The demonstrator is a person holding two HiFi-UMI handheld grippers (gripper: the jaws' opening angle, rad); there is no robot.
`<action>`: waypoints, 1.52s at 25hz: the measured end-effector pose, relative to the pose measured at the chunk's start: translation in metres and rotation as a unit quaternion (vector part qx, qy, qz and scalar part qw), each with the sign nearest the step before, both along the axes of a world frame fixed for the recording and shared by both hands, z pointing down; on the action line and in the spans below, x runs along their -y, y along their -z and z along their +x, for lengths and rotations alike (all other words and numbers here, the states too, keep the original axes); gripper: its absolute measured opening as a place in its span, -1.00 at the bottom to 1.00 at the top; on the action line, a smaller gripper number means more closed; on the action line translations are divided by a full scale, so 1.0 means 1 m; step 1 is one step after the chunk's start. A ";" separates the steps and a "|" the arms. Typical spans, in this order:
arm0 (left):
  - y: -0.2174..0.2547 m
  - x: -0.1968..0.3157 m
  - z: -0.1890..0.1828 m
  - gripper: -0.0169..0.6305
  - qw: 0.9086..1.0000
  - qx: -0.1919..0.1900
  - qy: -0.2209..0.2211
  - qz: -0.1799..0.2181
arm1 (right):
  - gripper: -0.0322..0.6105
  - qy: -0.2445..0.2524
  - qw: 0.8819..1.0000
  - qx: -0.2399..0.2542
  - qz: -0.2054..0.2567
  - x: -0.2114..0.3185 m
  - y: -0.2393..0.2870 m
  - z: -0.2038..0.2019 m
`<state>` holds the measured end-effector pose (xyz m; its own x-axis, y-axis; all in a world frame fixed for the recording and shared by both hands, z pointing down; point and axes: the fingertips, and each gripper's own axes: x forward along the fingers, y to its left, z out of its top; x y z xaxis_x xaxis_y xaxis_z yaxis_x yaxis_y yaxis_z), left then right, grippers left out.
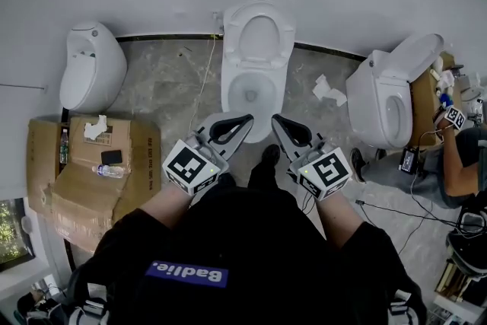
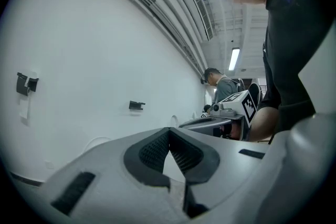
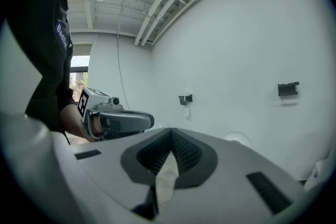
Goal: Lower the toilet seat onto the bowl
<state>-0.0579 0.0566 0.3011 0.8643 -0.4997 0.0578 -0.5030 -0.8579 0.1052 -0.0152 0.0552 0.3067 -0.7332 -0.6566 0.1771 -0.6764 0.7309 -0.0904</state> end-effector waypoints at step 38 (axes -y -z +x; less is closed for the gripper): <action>-0.077 0.284 0.033 -0.90 0.995 0.046 0.074 -0.039 | -0.81 0.008 0.999 -0.004 -0.046 0.272 -0.069 0.046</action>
<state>-0.0244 -0.2274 0.3777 0.7711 -0.6119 0.1761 -0.6336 -0.7649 0.1163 0.0305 -0.2169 0.3756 -0.7424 -0.6247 0.2419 -0.6650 0.7310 -0.1533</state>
